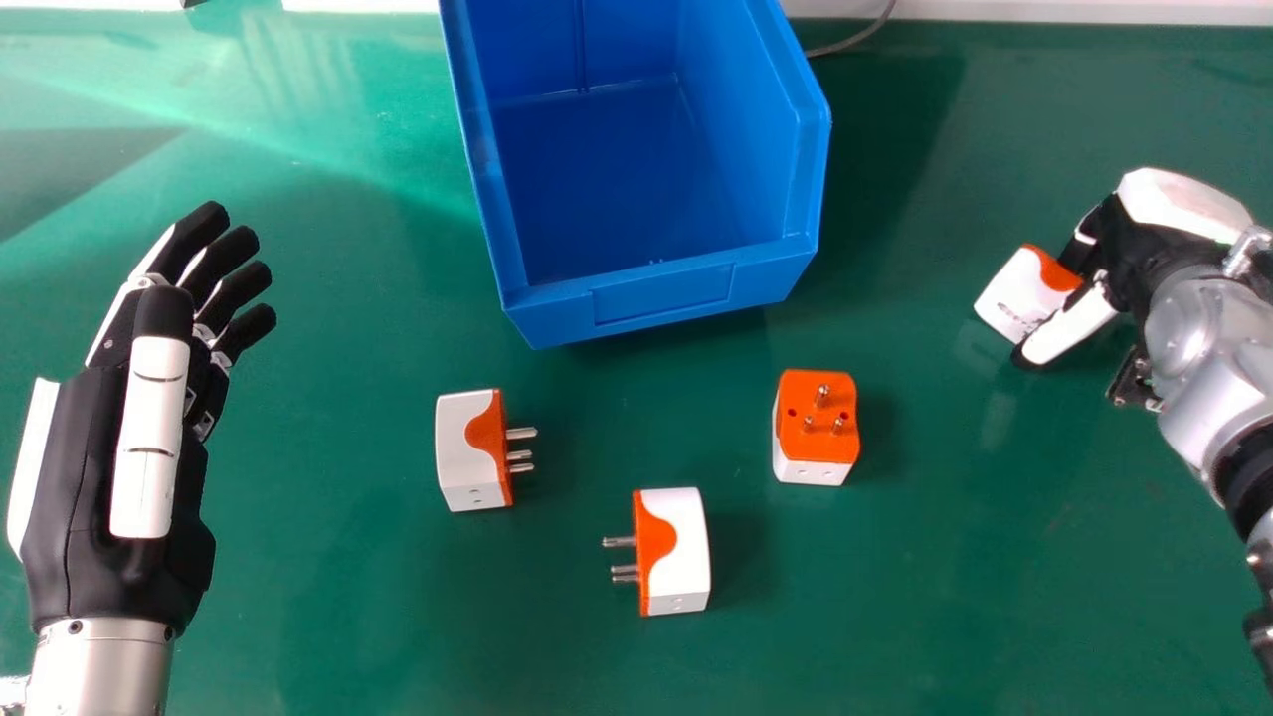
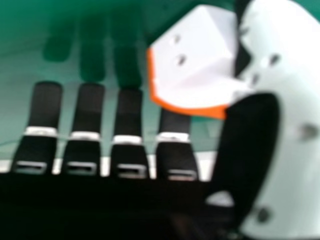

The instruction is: Pick all objects and put in blue box

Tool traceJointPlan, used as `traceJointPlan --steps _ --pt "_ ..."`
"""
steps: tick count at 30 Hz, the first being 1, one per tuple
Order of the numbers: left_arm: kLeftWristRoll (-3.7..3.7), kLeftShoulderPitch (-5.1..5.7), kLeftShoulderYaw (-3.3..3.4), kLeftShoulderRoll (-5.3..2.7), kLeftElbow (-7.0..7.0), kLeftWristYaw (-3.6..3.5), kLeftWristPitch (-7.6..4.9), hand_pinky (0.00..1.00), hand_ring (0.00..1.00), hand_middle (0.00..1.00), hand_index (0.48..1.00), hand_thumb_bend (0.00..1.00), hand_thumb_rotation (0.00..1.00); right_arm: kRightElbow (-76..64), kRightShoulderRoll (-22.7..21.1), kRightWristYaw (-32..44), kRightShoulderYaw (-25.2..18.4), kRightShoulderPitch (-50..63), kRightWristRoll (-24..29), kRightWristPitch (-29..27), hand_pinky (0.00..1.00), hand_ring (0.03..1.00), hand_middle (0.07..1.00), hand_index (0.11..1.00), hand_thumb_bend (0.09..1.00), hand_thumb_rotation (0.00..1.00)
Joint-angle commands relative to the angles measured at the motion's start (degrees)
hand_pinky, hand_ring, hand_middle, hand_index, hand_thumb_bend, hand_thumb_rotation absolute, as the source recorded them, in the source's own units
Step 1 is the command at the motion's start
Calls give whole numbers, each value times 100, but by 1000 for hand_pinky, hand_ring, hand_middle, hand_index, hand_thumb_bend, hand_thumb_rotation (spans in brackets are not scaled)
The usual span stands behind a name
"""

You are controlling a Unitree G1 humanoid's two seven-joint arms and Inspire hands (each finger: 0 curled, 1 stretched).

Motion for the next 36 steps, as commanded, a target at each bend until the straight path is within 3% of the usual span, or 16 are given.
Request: traceJointPlan --steps 1,5,15,18,29,32,36 --pt "-46 46 55 84 -186 5 -4 885 872 873 855 718 847 48 22 -29 -18 169 1 15 562 658 694 502 515 124" --pt "-46 62 60 87 -224 2 33 887 872 869 851 721 847 114 61 -98 9 137 -51 71 518 606 637 489 513 94" --pt "-41 71 54 73 -236 -17 38 892 875 871 853 720 848 111 40 -135 35 138 -75 60 494 583 576 475 516 30" --pt "-71 72 46 52 -252 -6 71 889 875 872 856 721 845 66 29 -180 25 170 -67 31 504 591 547 478 520 19" --pt "-36 86 24 14 -209 -25 -17 879 874 875 862 716 839 -68 -6 -257 74 181 -132 122 469 514 537 473 518 5" --pt "3 85 19 -8 -221 16 -24 877 873 876 862 715 840 -115 -57 -299 87 175 -137 90 459 496 525 481 518 3" --pt "5 70 18 0 -182 -17 -49 871 870 875 861 710 843 -295 -168 -415 -4 291 -59 -97 441 469 510 490 517 2"
